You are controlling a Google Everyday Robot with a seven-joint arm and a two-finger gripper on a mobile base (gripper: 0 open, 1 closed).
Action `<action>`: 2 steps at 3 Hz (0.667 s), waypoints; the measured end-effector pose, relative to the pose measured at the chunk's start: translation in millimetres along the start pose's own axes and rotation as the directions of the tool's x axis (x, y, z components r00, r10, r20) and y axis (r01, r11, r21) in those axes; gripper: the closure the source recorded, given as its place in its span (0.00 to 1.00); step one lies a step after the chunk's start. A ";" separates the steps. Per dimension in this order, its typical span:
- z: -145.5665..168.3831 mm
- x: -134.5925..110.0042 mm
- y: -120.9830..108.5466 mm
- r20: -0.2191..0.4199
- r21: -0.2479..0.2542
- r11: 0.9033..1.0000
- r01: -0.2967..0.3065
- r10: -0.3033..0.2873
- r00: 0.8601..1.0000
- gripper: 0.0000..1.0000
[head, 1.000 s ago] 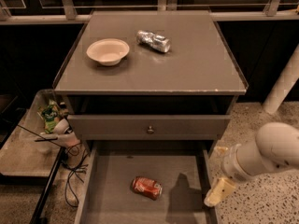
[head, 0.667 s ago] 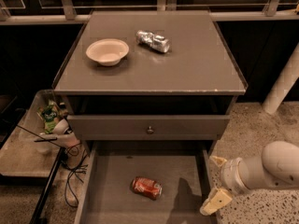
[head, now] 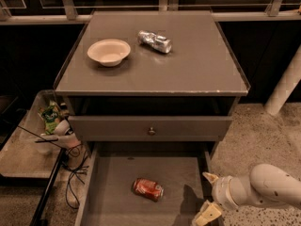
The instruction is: Pick coke can from middle drawer and place on counter
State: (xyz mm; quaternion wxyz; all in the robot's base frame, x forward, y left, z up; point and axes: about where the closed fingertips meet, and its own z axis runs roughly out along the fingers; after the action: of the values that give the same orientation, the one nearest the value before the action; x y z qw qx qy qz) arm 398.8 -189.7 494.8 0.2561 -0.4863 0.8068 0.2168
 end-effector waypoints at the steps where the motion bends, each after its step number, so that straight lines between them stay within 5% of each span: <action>1: 0.0 0.0 0.0 0.000 0.000 1.000 0.000 0.000 1.000 0.00; 2: 18.2 0.0 -2.6 0.008 -0.010 1.000 0.001 -0.001 1.000 0.00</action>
Offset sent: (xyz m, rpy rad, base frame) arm 0.0155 0.0206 -0.0332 0.0245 0.0028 0.0082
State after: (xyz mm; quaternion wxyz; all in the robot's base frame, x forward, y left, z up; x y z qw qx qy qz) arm 404.8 -179.9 480.4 0.2572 -0.4869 0.8045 0.2228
